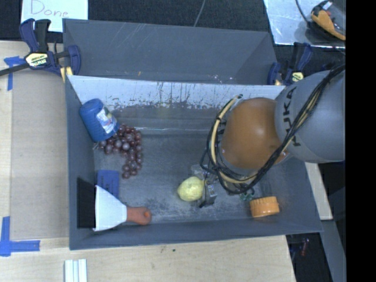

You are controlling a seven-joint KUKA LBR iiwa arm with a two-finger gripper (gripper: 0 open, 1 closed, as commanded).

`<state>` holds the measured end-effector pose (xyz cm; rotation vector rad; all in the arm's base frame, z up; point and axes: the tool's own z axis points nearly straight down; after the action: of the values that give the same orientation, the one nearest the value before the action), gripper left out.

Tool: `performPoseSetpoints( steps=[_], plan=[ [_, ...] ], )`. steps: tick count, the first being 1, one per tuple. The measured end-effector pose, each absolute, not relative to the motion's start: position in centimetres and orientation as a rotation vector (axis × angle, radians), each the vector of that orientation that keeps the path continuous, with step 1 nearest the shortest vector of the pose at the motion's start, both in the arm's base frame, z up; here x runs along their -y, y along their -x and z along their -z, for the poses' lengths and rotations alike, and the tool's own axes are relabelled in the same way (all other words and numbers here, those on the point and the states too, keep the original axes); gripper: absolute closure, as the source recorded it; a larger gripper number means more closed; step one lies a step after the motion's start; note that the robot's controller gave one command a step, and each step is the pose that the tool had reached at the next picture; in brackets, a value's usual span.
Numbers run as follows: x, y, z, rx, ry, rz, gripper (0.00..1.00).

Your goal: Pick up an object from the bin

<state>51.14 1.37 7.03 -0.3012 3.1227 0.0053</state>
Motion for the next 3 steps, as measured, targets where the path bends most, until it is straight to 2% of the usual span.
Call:
performPoseSetpoints(
  steps=[1,3],
  plan=[
    [-1.4,-51.1,-7.8,-3.121,0.299,-0.005,1.0],
    [-1.3,-51.1,-11.6,-3.121,0.295,-0.005,1.0]
  ],
)
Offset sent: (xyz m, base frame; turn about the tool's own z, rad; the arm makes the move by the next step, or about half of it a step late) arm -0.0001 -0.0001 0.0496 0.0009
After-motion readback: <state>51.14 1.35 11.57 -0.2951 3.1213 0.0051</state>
